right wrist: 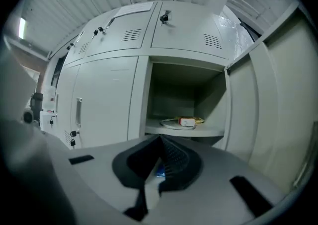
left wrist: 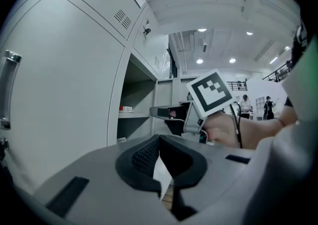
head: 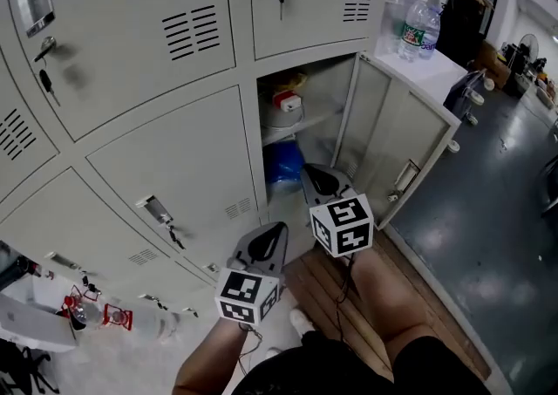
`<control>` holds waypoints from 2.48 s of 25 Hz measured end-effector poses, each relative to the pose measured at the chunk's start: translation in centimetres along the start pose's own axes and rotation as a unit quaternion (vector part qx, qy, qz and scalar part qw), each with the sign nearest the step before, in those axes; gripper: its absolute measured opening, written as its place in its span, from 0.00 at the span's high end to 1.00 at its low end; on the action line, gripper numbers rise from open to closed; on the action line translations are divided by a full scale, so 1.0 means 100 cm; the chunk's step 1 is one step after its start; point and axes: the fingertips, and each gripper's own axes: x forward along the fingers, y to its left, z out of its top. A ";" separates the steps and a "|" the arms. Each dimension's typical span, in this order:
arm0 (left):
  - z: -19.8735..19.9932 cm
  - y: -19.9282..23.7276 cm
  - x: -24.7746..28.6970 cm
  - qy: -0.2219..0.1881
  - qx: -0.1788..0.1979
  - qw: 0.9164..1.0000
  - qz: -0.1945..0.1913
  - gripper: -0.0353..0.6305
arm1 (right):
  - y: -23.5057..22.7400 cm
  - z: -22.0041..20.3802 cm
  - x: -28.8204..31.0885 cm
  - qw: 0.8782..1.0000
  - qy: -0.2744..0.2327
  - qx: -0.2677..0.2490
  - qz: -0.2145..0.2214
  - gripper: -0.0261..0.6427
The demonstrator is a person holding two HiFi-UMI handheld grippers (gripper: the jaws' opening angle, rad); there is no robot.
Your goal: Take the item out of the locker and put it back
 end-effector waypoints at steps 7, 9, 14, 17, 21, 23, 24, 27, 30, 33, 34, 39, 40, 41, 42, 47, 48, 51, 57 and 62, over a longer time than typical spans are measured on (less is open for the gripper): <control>-0.026 -0.016 -0.041 0.017 -0.007 1.000 -0.019 0.94 | 0.042 -0.036 -0.049 0.999 0.020 0.037 -0.004 0.96; -0.035 -0.019 -0.050 0.023 -0.012 0.999 -0.022 0.94 | 0.051 -0.048 -0.061 0.999 0.028 0.045 -0.007 0.96; -0.051 -0.022 -0.064 0.033 -0.026 0.999 -0.019 0.94 | 0.064 -0.065 -0.087 0.998 0.046 0.046 -0.011 0.96; -0.054 -0.025 -0.067 0.032 -0.030 0.999 -0.014 0.94 | 0.066 -0.069 -0.099 0.998 0.049 0.042 -0.013 0.96; -0.053 -0.030 -0.070 0.030 -0.030 0.999 -0.004 0.94 | 0.065 -0.070 -0.111 0.998 0.048 0.040 -0.008 0.96; -0.051 -0.034 -0.070 0.027 -0.027 0.999 0.005 0.94 | 0.065 -0.070 -0.116 0.998 0.047 0.039 0.000 0.96; -0.050 -0.036 -0.069 0.026 -0.027 0.999 0.010 0.94 | 0.064 -0.070 -0.119 0.998 0.046 0.039 0.004 0.96; -0.048 -0.044 -0.066 0.022 -0.030 0.999 0.026 0.94 | 0.060 -0.070 -0.127 0.998 0.042 0.035 0.020 0.96; -0.049 -0.057 -0.062 0.023 -0.030 0.998 0.042 0.94 | 0.055 -0.070 -0.139 0.998 0.039 0.028 0.038 0.96; -0.048 -0.072 -0.060 0.024 -0.029 0.998 0.057 0.94 | 0.049 -0.072 -0.152 0.997 0.037 0.025 0.056 0.96; -0.047 -0.078 -0.059 0.024 -0.028 0.997 0.062 0.94 | 0.047 -0.072 -0.156 0.997 0.035 0.025 0.062 0.96; -0.045 -0.103 -0.057 0.025 -0.022 0.996 0.082 0.94 | 0.042 -0.071 -0.174 0.996 0.024 0.022 0.089 0.96; -0.045 -0.108 -0.057 0.025 -0.021 0.996 0.085 0.94 | 0.041 -0.071 -0.178 0.995 0.022 0.022 0.094 0.96; -0.045 -0.112 -0.057 0.025 -0.021 0.995 0.089 0.94 | 0.040 -0.071 -0.181 0.995 0.021 0.021 0.099 0.96; -0.044 -0.116 -0.057 0.025 -0.020 0.995 0.092 0.94 | 0.039 -0.071 -0.184 0.994 0.019 0.021 0.103 0.96; -0.041 -0.132 -0.054 0.022 -0.019 0.994 0.106 0.94 | 0.032 -0.073 -0.197 0.993 0.014 0.021 0.118 0.96; -0.041 -0.135 -0.053 0.022 -0.019 0.994 0.107 0.94 | 0.030 -0.073 -0.199 0.992 0.014 0.022 0.120 0.96; -0.041 -0.143 -0.049 0.020 -0.020 0.993 0.112 0.94 | 0.025 -0.075 -0.204 0.992 0.013 0.022 0.125 0.96; -0.041 -0.153 -0.044 0.016 -0.021 0.993 0.119 0.94 | 0.018 -0.078 -0.210 0.991 0.012 0.019 0.134 0.96; -0.039 -0.160 -0.043 0.012 -0.020 0.992 0.125 0.94 | 0.015 -0.077 -0.216 0.990 0.008 0.017 0.139 0.96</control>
